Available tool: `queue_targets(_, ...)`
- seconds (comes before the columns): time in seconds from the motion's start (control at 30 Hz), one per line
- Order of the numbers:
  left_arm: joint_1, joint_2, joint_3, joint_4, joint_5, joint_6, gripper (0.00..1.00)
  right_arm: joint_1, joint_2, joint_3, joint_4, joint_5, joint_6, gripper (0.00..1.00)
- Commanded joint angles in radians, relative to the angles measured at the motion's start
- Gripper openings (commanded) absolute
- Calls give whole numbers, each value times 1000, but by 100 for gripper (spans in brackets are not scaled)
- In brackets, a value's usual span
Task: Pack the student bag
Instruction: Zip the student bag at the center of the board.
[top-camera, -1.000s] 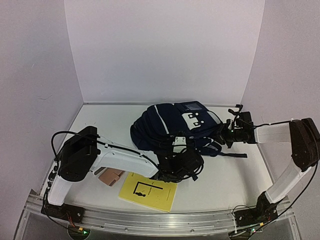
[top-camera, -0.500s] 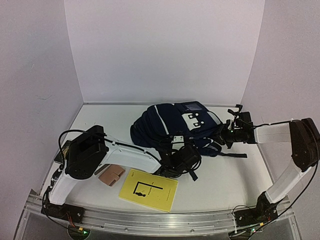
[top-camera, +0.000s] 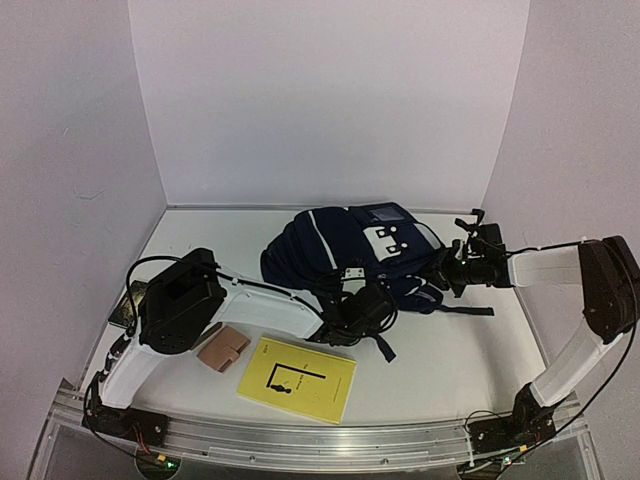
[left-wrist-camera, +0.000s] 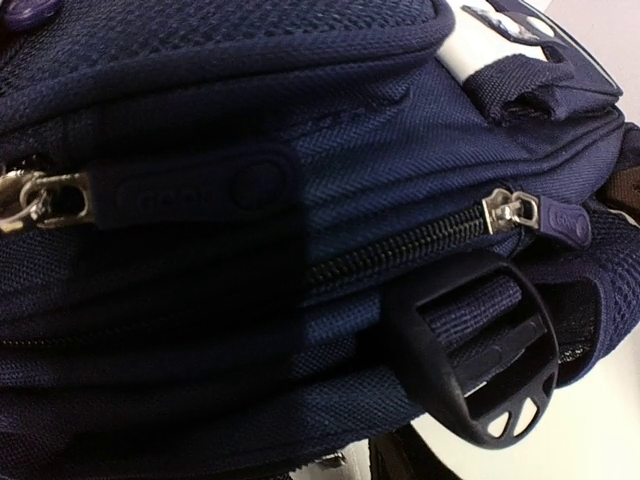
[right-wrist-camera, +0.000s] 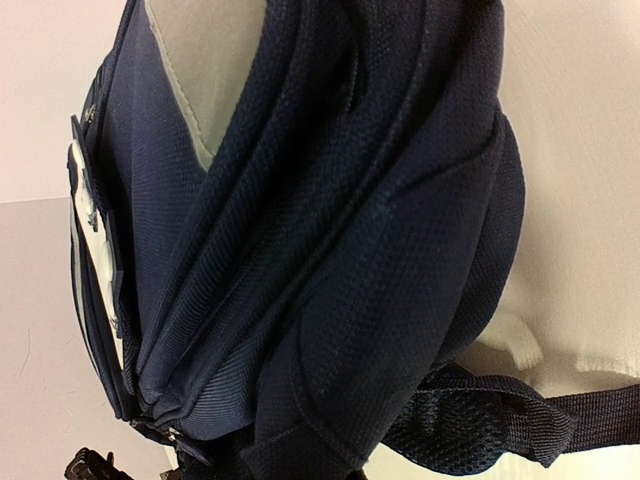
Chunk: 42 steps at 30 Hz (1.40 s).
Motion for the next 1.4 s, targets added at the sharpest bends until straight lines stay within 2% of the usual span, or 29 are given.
queue_targets(0.0, 15, 16, 65, 52, -5, 43, 35, 26, -27, 16, 73, -88, 19, 0)
queue_targets(0.07, 15, 13, 64, 54, -7, 48, 29, 26, -24, 16, 73, -86, 16, 0)
queue_targets(0.2, 16, -24, 29, 55, 12, 50, 6, 26, -20, 22, 73, -75, 7, 0)
queue_targets(0.27, 15, -68, -15, 56, 29, 24, 1, 25, -17, 31, 69, -64, -4, 0)
queue_targets(0.43, 13, -176, -150, 60, 54, -20, 0, 1, -7, 52, 50, -38, -23, 0)
queue_targets(0.73, 7, -318, -335, 46, 137, -13, 0, -66, -3, 71, 3, 9, -83, 0)
queue_targets(1.03, 11, -487, -531, 34, 191, 57, 0, -178, 12, 156, -107, 85, -264, 0)
queue_targets(1.23, 25, -533, -574, 58, 352, 195, 0, -204, 138, 346, -160, 118, -439, 0)
queue_targets(1.37, 42, -484, -519, 134, 507, 270, 0, -202, 245, 482, -171, -6, -429, 0)
